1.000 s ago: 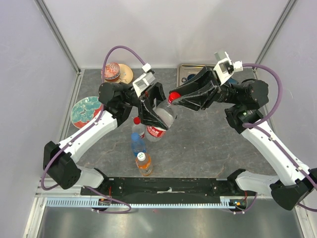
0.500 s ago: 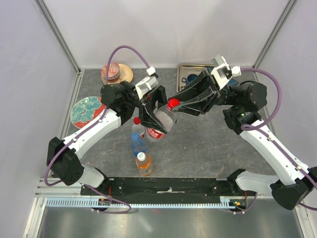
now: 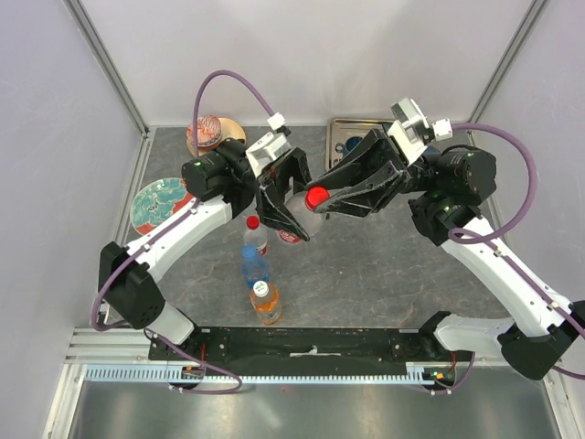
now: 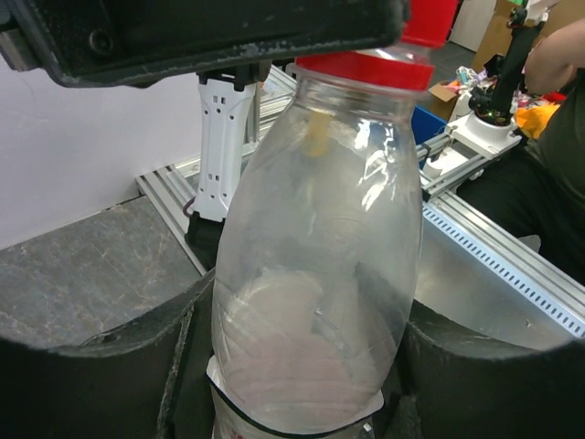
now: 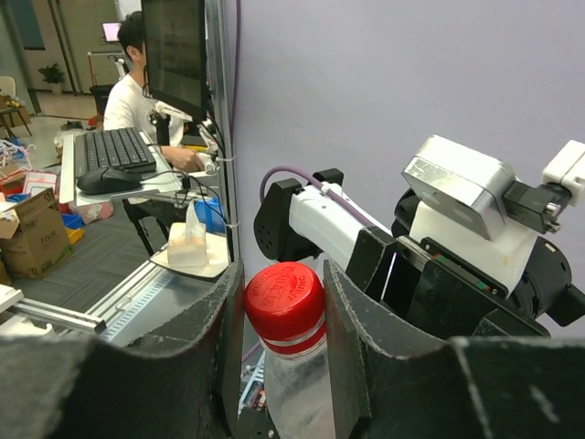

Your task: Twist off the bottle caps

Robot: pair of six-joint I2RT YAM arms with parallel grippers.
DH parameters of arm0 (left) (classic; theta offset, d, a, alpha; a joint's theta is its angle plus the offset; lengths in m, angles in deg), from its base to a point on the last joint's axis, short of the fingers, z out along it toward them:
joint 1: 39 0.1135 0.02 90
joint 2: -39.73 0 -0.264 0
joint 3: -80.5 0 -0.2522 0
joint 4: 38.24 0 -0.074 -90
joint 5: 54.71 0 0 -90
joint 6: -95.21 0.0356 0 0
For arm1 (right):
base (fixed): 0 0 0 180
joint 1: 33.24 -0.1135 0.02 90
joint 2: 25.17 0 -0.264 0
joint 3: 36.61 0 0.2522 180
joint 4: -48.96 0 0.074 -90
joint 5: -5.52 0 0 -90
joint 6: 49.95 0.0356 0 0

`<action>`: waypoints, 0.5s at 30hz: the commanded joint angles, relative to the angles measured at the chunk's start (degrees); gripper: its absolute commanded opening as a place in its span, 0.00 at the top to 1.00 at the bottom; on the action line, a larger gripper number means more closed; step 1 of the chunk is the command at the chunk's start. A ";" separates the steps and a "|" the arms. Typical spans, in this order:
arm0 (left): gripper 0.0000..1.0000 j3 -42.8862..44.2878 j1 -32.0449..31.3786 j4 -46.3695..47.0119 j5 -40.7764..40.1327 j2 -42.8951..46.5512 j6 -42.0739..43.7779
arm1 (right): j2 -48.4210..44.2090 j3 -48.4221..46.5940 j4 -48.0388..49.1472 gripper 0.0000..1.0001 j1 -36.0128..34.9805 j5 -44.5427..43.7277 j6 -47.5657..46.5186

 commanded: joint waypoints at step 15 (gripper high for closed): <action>0.65 -4.60 8.18 -26.16 -12.77 1.96 13.43 | -5.10 -9.83 -38.18 1.00 -2.70 -3.21 -20.04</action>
